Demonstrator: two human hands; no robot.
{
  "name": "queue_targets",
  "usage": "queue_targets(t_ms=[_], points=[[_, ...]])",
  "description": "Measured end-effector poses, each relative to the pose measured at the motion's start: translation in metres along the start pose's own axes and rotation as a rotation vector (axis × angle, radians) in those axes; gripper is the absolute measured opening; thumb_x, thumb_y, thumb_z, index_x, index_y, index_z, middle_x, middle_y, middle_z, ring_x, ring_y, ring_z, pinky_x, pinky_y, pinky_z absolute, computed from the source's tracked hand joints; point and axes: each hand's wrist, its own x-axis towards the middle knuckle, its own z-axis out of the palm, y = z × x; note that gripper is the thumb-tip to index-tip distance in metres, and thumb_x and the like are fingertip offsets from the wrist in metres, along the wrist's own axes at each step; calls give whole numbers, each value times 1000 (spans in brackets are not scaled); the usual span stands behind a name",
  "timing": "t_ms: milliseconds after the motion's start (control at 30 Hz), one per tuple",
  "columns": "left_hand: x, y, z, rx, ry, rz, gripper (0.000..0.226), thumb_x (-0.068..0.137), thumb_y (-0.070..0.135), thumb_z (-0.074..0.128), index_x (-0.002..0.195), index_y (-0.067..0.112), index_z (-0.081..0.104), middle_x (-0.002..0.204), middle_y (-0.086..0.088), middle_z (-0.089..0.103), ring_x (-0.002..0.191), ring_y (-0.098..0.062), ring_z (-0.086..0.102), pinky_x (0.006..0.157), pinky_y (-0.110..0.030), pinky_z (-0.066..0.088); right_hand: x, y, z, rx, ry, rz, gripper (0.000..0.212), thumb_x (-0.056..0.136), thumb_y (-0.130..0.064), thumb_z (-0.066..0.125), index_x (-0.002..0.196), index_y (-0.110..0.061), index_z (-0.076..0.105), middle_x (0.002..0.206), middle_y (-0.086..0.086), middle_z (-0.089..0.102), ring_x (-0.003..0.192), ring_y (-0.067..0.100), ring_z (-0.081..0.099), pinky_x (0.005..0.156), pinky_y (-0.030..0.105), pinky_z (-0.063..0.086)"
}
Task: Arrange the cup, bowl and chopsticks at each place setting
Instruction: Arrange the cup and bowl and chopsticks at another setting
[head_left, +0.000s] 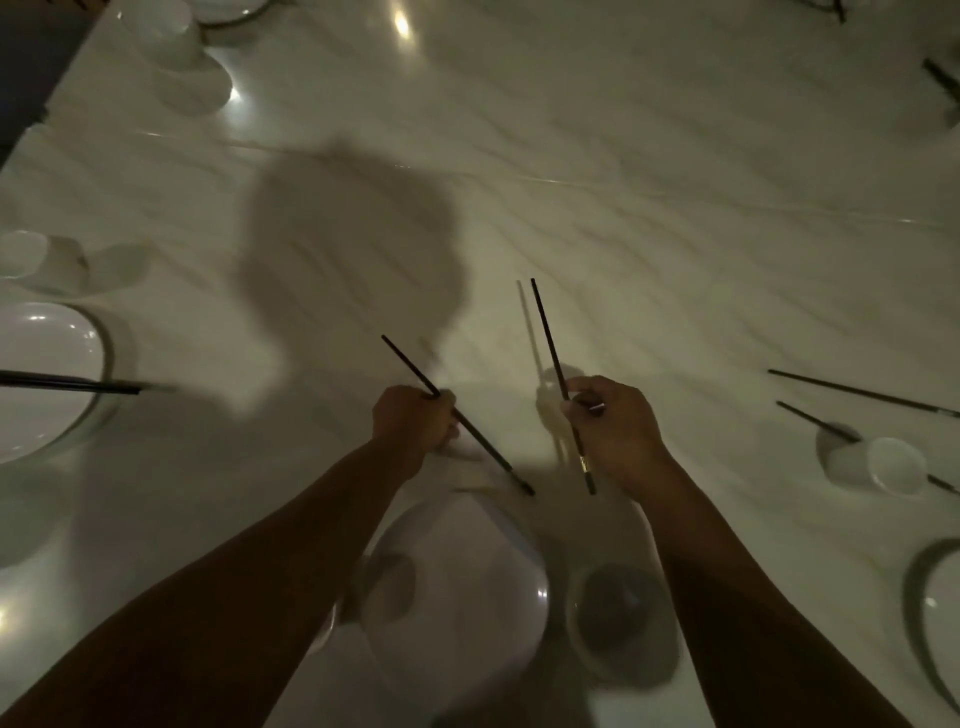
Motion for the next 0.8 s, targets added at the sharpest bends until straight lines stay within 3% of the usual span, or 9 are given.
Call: queue_targets(t_ms=[67,133,200,267,367,500,600,700,800], points=[[-8,7,-6,-66,-5,67,30,89,23,66,73,-2,69,72,-21,72,70,-35,73,70,-42,62,-15,1,-2,86,-2,43,17,90,-14,66,104,-21,73,96,-2,72,77,16,69,60,24,57],[-16,17,-17,-99,20,131,25,92,22,62,78,1,67,75,-21,73,75,-36,74,74,-46,62,-32,1,-1,107,-16,57,16,89,-10,66,100,-21,72,92,-4,70,76,15,69,57,20,55],[-24,26,-30,-138,41,188,18,95,20,60,92,3,64,82,-19,72,72,-33,74,71,-46,62,-48,1,3,89,-37,61,16,86,-9,68,94,-22,71,91,-2,71,80,18,70,66,29,59],[-33,32,-43,-177,28,225,13,96,18,58,99,6,61,84,-16,71,68,-32,73,64,-42,62,-65,-1,8,75,-90,83,12,84,-9,71,91,-19,70,88,4,73,75,20,71,65,32,60],[-50,26,-58,-169,-40,236,7,95,12,59,100,7,62,81,-16,68,64,-31,71,57,-38,61,-92,-2,22,63,-183,94,12,83,-10,74,95,-9,71,83,9,75,67,18,73,55,26,58],[-66,-3,-70,-173,-194,169,20,90,-9,56,105,3,62,75,-18,67,56,-29,68,53,-37,59,-126,7,51,-67,-242,80,12,82,-25,76,90,-17,76,81,4,76,69,17,74,63,34,62],[-71,-28,-76,-205,-277,96,16,91,-9,49,95,-1,63,61,-16,66,49,-28,67,49,-34,57,-145,23,70,-165,-269,19,19,84,-35,74,94,-19,75,85,0,75,75,13,72,70,35,62],[-76,-49,-84,-151,-334,61,22,95,-2,44,81,2,60,68,-19,56,54,-27,62,56,-30,53,-157,37,82,-143,-279,-31,12,86,-32,72,93,-23,68,89,-3,69,79,11,69,74,34,61],[-74,-65,-92,-233,-355,28,29,98,-1,35,81,-5,58,63,-23,53,48,-31,61,52,-32,52,-167,43,90,-115,-243,-43,13,85,-30,73,92,-23,63,86,-2,69,77,11,69,71,29,60]])
